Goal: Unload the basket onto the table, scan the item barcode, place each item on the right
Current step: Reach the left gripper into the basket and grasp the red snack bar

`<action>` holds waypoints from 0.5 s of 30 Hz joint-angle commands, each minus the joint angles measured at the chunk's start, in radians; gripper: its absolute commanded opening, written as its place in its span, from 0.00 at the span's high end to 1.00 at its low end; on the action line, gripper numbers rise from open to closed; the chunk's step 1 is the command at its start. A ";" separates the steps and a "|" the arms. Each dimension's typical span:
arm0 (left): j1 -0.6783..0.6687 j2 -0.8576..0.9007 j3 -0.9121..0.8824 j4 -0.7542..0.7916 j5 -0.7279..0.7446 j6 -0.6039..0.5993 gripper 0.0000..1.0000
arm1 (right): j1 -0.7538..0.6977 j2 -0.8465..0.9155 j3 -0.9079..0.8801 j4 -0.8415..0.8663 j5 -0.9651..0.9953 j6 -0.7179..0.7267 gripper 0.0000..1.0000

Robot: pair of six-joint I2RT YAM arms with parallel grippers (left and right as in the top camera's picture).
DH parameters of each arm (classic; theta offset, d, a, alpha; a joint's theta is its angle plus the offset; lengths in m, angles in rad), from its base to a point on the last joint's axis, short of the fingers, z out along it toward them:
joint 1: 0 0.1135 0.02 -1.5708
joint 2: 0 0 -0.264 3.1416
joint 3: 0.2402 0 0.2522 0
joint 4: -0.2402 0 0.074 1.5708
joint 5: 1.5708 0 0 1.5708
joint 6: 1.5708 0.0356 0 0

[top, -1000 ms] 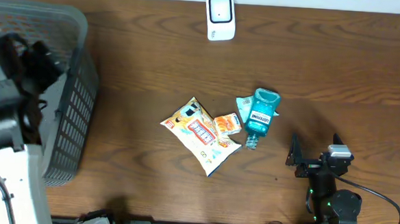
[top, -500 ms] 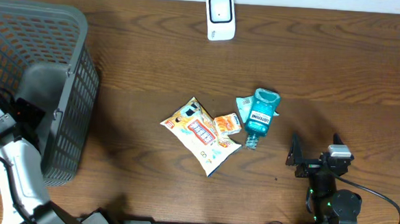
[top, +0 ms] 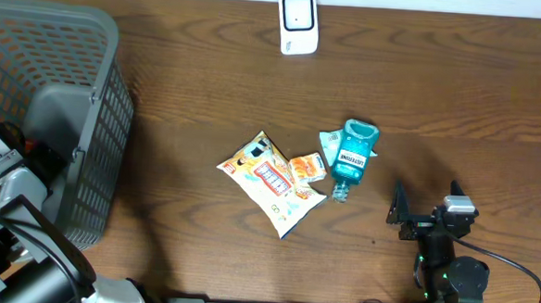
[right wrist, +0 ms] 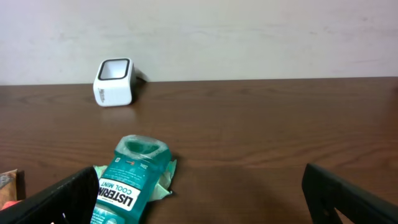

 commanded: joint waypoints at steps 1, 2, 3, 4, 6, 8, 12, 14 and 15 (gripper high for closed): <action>0.005 0.053 -0.017 -0.022 -0.002 0.048 0.25 | -0.005 -0.002 -0.002 -0.003 0.001 -0.002 0.01; 0.005 0.053 -0.017 -0.030 -0.002 0.048 0.38 | -0.005 -0.002 -0.002 -0.003 0.001 -0.002 0.01; 0.005 0.053 -0.017 -0.058 -0.002 0.048 0.64 | -0.005 -0.002 -0.002 -0.003 0.001 -0.002 0.01; 0.005 0.053 -0.017 -0.068 -0.002 0.048 0.81 | -0.005 -0.002 -0.002 -0.003 0.001 -0.002 0.01; 0.004 0.053 -0.017 -0.071 -0.002 0.047 0.93 | -0.005 -0.002 -0.002 -0.003 0.001 -0.002 0.01; 0.003 0.053 -0.017 -0.070 -0.002 0.023 0.92 | -0.005 -0.002 -0.002 -0.003 0.001 -0.002 0.01; 0.003 0.029 -0.014 -0.070 0.079 -0.044 0.93 | -0.005 -0.002 -0.002 -0.003 0.001 -0.002 0.01; 0.003 -0.019 0.000 -0.075 0.129 -0.044 0.93 | -0.005 -0.002 -0.002 -0.003 0.001 -0.002 0.01; 0.003 -0.072 0.014 -0.082 0.151 -0.049 0.93 | -0.005 -0.002 -0.002 -0.003 0.001 -0.002 0.01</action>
